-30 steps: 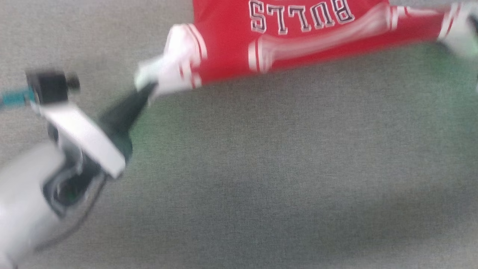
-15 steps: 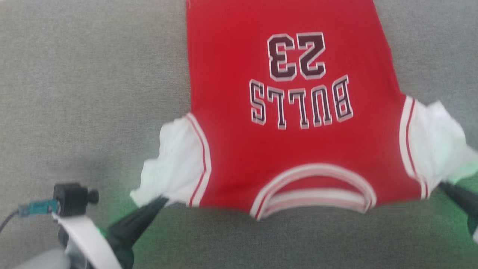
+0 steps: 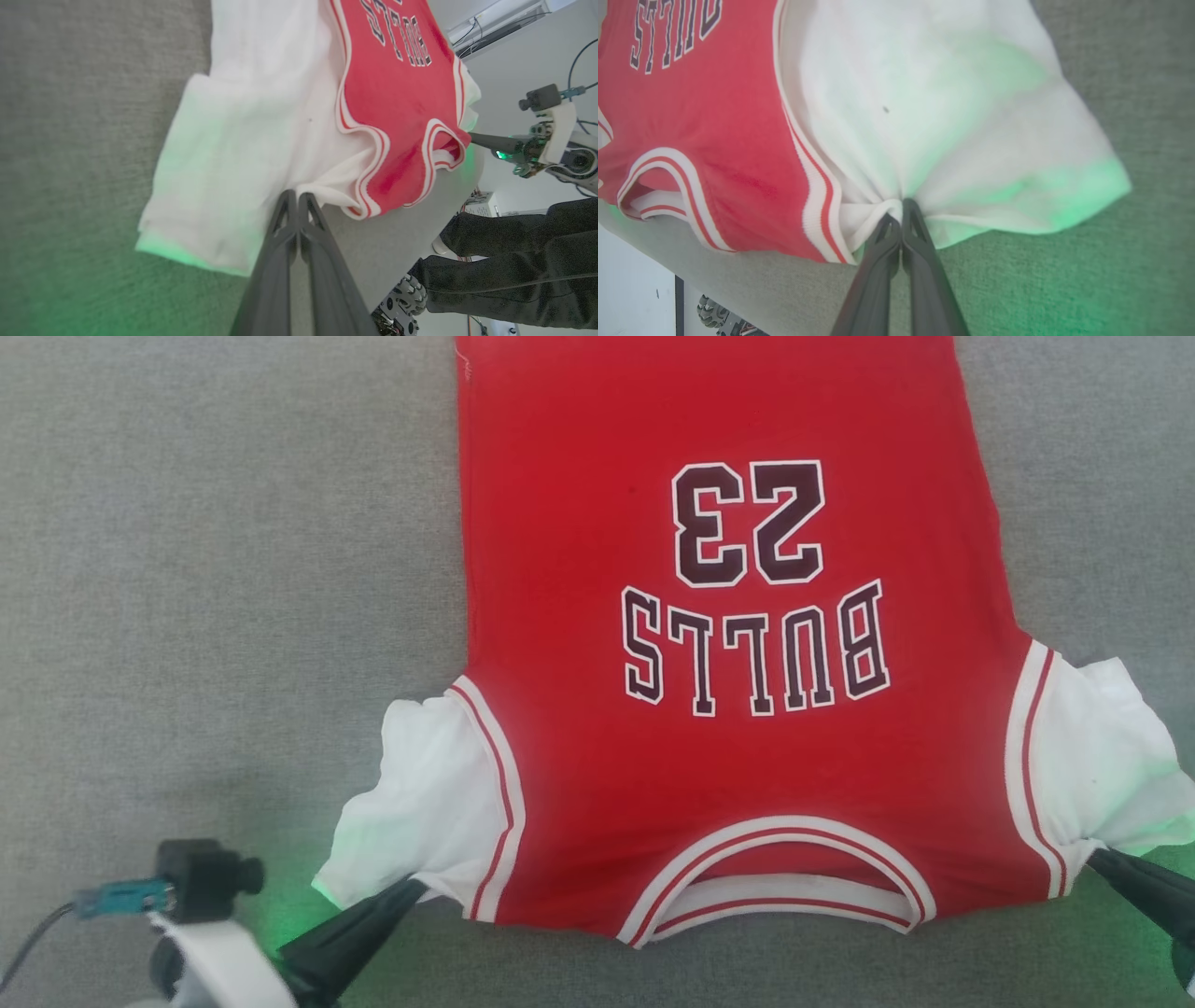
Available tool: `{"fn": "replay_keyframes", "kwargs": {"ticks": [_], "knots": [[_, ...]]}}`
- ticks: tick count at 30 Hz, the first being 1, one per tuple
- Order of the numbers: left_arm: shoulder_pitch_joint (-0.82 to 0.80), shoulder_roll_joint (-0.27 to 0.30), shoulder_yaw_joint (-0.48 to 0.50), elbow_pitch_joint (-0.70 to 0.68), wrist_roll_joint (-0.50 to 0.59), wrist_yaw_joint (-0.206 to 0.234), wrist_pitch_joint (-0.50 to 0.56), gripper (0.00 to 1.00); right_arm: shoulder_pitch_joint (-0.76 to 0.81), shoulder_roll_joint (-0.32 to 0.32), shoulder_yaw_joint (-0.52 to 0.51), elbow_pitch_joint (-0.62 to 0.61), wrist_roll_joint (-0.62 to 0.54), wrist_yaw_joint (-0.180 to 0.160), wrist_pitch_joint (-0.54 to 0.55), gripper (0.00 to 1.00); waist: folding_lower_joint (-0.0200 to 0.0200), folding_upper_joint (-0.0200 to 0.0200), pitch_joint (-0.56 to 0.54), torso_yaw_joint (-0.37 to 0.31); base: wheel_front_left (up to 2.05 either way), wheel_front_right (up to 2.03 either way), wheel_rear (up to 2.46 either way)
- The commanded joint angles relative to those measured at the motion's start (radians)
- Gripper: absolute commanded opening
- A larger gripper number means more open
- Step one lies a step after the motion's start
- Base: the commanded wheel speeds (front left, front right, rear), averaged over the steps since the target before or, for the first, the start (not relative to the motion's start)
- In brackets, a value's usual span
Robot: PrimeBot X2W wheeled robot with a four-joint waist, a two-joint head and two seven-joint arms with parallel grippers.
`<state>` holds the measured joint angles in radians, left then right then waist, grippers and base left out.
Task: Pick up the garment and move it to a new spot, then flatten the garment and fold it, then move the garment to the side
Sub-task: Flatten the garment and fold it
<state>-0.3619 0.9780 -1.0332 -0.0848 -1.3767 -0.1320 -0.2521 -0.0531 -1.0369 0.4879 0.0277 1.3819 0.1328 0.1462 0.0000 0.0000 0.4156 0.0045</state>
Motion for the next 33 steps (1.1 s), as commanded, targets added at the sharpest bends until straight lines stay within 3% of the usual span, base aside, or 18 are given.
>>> {"fn": "replay_keyframes", "kwargs": {"ticks": [1,9,11,12,13,17,21,22,25,29,33], "knots": [[-0.027,-0.028,-0.017,0.024,0.007,0.003,0.016,0.0,-0.01,0.045,0.021,0.021,-0.029,-0.004,0.047,0.0,0.0,0.0,0.006,0.002,0.0,0.0,0.0],[-0.102,-0.129,-0.072,0.175,0.033,0.004,0.029,0.0,-0.097,0.217,0.015,0.14,-0.268,-0.011,0.202,0.0,0.0,0.0,0.033,-0.001,0.0,0.0,0.0],[-0.111,-0.145,-0.08,0.196,0.031,0.006,0.024,0.0,-0.101,0.239,-0.02,0.141,-0.323,-0.012,0.222,0.56,0.0,0.0,0.039,-0.003,0.0,0.0,0.0],[-0.114,-0.151,-0.083,0.202,0.031,0.006,0.02,0.0,-0.096,0.247,-0.044,0.132,-0.34,-0.014,0.233,0.97,0.0,0.0,0.041,-0.003,0.0,0.0,0.0],[-0.114,-0.158,-0.083,0.204,0.029,0.006,0.015,0.0,-0.092,0.253,-0.072,0.119,-0.353,-0.014,0.243,1.0,0.0,0.0,0.043,-0.004,0.0,0.0,0.0],[-0.118,-0.167,-0.088,0.205,0.031,0.006,0.005,0.0,-0.042,0.221,-0.229,0.014,-0.398,-0.014,0.311,1.0,0.0,0.0,0.05,-0.001,0.0,0.0,0.0],[-0.114,-0.17,-0.088,0.19,0.044,0.006,-0.004,0.0,0.03,0.192,-0.431,-0.181,-0.375,-0.005,0.428,1.0,0.0,0.0,0.06,0.012,0.0,0.0,0.0],[-0.114,-0.17,-0.088,0.19,0.044,0.006,-0.004,0.0,0.03,0.192,-0.431,-0.181,-0.375,-0.005,0.428,1.0,0.0,0.0,0.06,0.012,0.0,0.0,0.0],[-0.128,-0.186,-0.091,0.174,0.057,0.006,-0.006,0.0,0.026,0.191,-0.591,-0.297,-0.359,-0.002,0.529,1.0,0.0,0.0,0.08,0.034,0.0,0.0,0.0],[-0.174,-0.219,-0.104,0.154,0.086,0.004,-0.005,0.0,-0.121,0.203,-0.733,-0.328,-0.383,-0.002,0.659,1.0,0.0,0.0,0.121,0.079,0.0,0.0,0.0],[-0.238,-0.254,-0.133,0.141,0.113,0.004,-0.005,0.0,-0.419,0.261,-0.715,-0.213,-0.5,-0.002,0.753,1.0,0.0,0.0,0.173,0.135,0.0,0.0,0.0]]}}
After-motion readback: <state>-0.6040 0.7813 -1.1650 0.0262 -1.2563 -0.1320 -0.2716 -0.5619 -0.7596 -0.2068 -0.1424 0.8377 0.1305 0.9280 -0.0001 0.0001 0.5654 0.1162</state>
